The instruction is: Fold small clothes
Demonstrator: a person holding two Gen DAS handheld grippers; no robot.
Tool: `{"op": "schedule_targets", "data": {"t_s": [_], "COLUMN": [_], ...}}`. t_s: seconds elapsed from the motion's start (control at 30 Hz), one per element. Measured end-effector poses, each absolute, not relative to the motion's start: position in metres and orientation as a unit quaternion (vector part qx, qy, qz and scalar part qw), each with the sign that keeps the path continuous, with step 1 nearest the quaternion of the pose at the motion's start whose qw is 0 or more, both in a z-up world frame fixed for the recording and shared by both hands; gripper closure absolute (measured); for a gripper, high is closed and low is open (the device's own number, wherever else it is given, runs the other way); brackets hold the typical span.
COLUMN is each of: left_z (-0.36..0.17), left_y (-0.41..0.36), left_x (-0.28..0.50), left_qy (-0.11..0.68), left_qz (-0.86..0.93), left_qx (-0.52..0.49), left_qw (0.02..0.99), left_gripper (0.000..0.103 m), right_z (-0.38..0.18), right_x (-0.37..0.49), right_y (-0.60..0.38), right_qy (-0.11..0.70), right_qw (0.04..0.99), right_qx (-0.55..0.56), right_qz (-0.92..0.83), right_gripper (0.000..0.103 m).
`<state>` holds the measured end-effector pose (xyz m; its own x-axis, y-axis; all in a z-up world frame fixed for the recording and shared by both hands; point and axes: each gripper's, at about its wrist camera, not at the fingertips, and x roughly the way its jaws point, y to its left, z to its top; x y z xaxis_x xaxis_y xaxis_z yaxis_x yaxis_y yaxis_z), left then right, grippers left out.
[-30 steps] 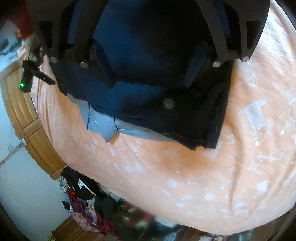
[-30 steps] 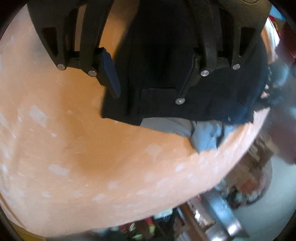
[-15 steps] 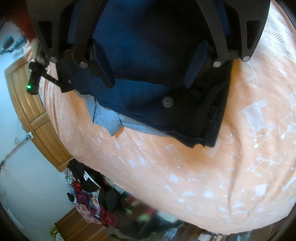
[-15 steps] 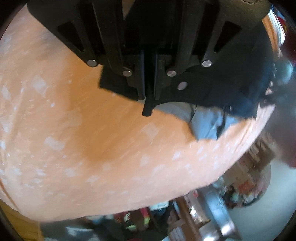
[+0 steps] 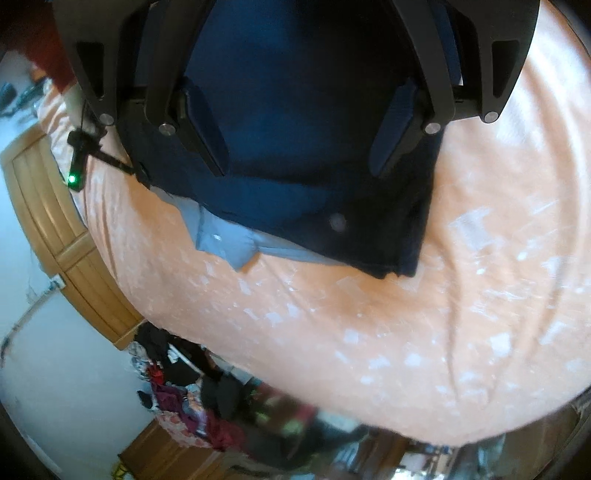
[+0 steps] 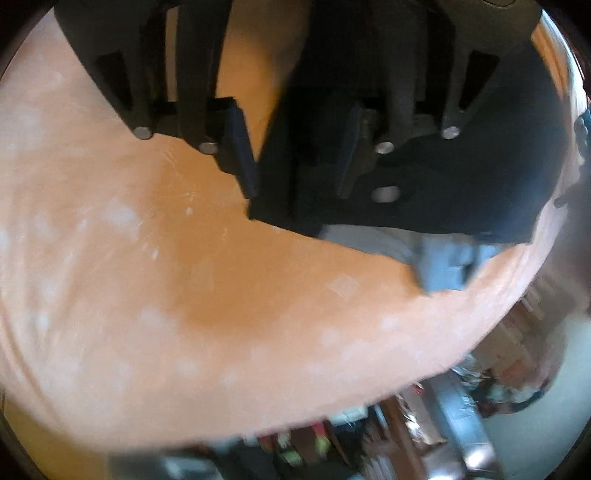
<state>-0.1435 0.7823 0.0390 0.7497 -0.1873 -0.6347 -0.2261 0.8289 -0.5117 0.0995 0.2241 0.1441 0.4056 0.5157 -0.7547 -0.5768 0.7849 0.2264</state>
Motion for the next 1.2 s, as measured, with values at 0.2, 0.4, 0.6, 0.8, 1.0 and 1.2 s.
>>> {"op": "schedule_targets", "data": {"t_s": [0.2,0.4,0.6,0.8,1.0,1.2], "left_z": [0.034,-0.004,-0.006,0.002,0.005,-0.016], "left_y": [0.718,0.724,0.791,0.788,0.71,0.698], "left_x": [-0.204,-0.252,-0.333,-0.364,-0.339,-0.333], "left_qy": [0.387,0.416,0.363,0.345,0.423,0.449], "left_qz": [-0.04,0.004,0.125,0.174,0.212,0.233], "left_qx": [-0.244,-0.279,-0.376,-0.371,-0.183,-0.136], "left_qw": [0.888,0.866,0.843,0.844,0.862,0.852], "left_gripper": [0.02,0.023,0.03,0.031,0.018,0.003], "right_z": [0.138,0.104,0.109,0.123,0.115,0.095], "right_x": [-0.021,-0.069,-0.071,-0.103,-0.142,-0.159], "right_y": [0.217,0.185,0.161,0.15,0.158,0.17], "right_qy": [0.438,0.472,0.492,0.478,0.468,0.438], "right_qw": [0.804,0.804,0.815,0.831,0.836,0.85], "right_qx": [-0.079,-0.081,-0.074,-0.065,-0.108,-0.16], "right_qz": [0.394,0.352,0.298,0.277,0.266,0.247], "right_gripper": [0.061,0.063,0.047,0.031,0.014,0.0]}}
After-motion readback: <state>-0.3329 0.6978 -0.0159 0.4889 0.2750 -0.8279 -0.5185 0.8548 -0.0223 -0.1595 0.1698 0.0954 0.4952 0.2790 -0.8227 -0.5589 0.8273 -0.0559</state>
